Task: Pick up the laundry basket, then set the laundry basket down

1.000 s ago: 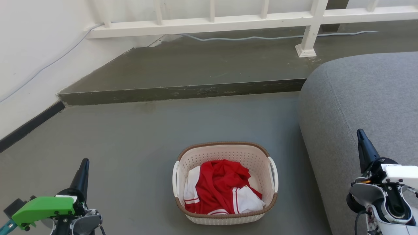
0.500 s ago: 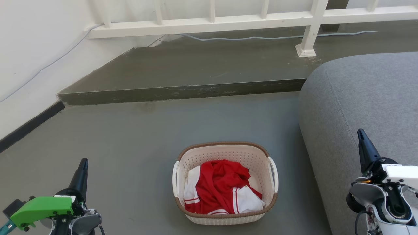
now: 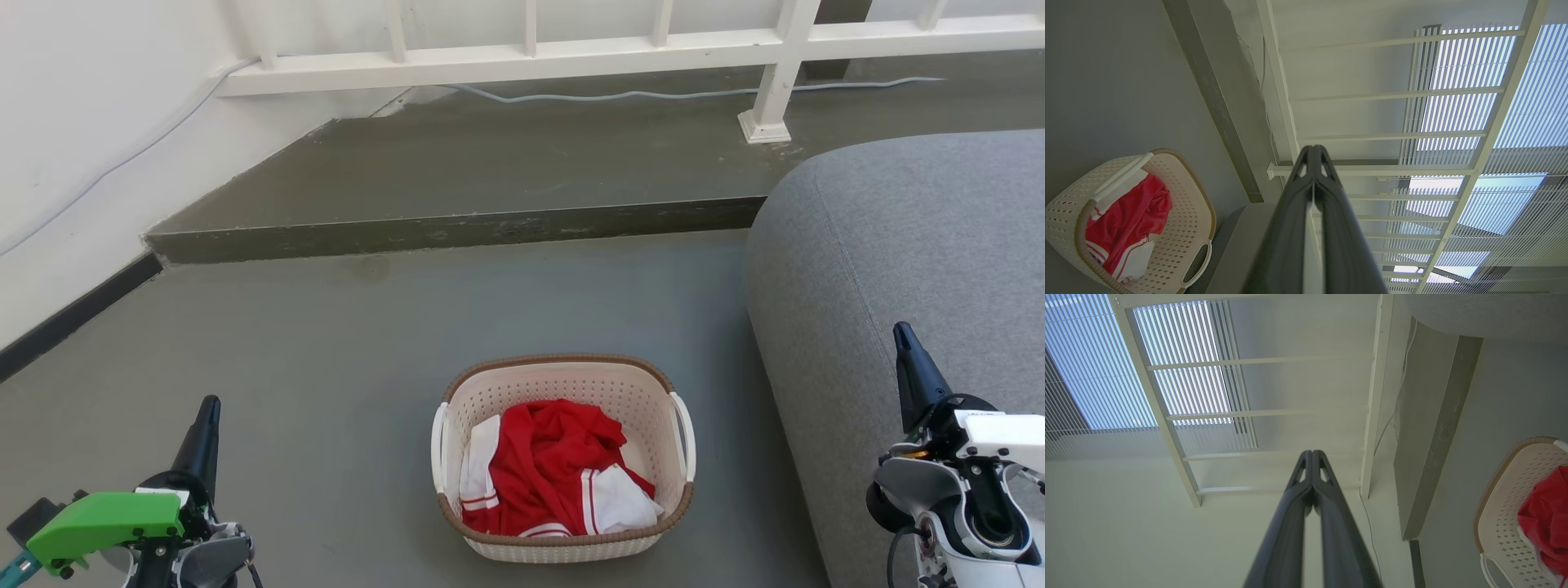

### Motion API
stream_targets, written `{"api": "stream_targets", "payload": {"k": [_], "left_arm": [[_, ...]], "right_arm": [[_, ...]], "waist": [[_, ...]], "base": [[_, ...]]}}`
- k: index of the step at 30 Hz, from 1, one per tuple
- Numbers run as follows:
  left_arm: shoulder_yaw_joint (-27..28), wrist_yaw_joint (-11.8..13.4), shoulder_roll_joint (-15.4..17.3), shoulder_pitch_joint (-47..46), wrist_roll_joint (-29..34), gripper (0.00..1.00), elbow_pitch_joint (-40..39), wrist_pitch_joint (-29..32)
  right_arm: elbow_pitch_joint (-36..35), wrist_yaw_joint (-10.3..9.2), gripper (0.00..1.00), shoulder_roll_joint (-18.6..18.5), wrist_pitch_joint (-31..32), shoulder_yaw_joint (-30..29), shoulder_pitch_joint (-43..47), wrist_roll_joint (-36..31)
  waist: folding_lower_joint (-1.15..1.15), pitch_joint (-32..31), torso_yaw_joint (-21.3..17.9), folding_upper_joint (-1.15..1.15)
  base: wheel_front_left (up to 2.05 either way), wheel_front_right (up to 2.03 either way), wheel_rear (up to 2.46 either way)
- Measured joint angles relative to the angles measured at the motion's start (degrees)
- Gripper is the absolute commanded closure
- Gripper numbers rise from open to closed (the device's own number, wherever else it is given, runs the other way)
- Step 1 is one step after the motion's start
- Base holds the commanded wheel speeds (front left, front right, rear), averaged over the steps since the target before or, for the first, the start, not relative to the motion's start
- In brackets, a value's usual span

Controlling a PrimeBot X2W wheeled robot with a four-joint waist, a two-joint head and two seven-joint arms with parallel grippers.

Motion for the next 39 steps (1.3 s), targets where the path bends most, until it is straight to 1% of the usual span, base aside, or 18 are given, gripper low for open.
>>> {"api": "stream_targets", "payload": {"k": [39], "left_arm": [[0.0, 0.0, 0.0, 0.0, 0.0, 1.00, -0.1, 0.0]], "right_arm": [[-0.2, 0.00, 1.00, 0.0, 0.0, 0.0, 0.0, 0.0]], "waist": [[0.00, 0.0, 0.0, 0.00]], "base": [[0.00, 0.00, 0.00]]}}
